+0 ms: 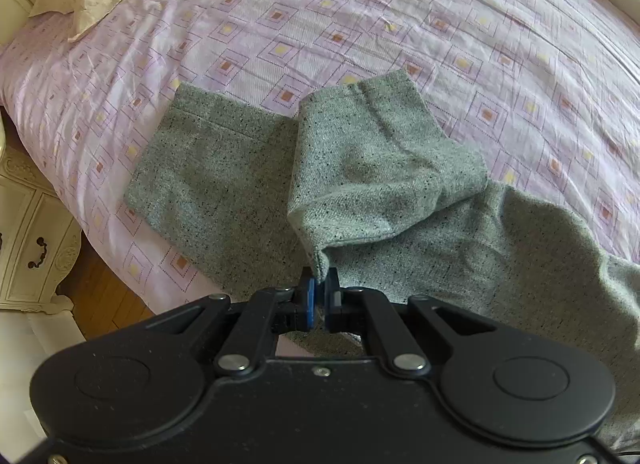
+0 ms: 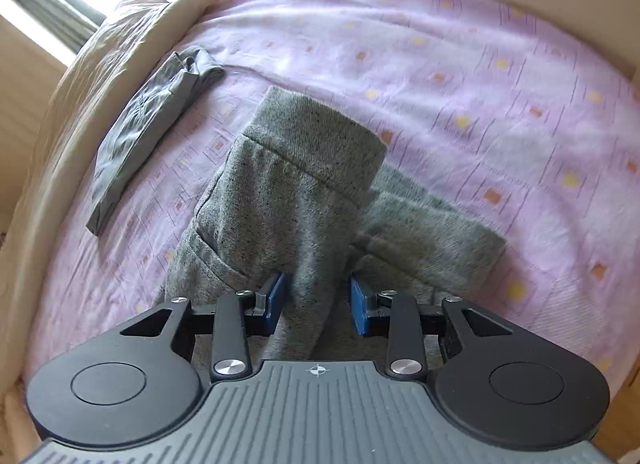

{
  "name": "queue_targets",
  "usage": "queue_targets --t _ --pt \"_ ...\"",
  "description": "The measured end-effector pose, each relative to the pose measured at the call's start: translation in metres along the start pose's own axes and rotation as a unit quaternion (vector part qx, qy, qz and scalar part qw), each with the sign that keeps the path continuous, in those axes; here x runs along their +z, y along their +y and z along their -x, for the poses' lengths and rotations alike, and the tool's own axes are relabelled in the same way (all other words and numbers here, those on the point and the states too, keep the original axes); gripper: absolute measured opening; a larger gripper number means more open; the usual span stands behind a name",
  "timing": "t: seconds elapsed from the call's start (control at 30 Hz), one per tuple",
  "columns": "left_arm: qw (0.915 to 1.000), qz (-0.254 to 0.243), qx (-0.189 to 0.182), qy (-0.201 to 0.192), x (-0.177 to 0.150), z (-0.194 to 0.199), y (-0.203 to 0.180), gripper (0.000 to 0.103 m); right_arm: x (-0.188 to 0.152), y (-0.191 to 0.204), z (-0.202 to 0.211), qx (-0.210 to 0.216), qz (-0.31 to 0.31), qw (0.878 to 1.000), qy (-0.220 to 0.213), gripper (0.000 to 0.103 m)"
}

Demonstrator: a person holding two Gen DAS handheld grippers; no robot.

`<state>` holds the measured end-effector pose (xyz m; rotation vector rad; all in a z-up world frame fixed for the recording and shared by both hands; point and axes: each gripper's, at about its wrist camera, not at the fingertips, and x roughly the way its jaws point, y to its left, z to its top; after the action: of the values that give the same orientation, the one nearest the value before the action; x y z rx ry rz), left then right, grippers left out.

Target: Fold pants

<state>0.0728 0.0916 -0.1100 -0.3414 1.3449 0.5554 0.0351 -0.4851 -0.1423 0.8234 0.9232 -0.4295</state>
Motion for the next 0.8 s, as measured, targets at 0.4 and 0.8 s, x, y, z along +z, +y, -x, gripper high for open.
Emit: queue_targets --t 0.4,0.8 --pt "0.9945 0.003 -0.033 -0.099 0.009 0.076 0.014 0.005 -0.001 0.043 0.093 0.037 0.114 0.990 -0.073 0.005" --pt "0.9988 -0.030 0.038 -0.006 -0.031 -0.019 0.024 0.007 -0.023 -0.009 0.019 -0.073 0.104 0.991 0.048 0.007"
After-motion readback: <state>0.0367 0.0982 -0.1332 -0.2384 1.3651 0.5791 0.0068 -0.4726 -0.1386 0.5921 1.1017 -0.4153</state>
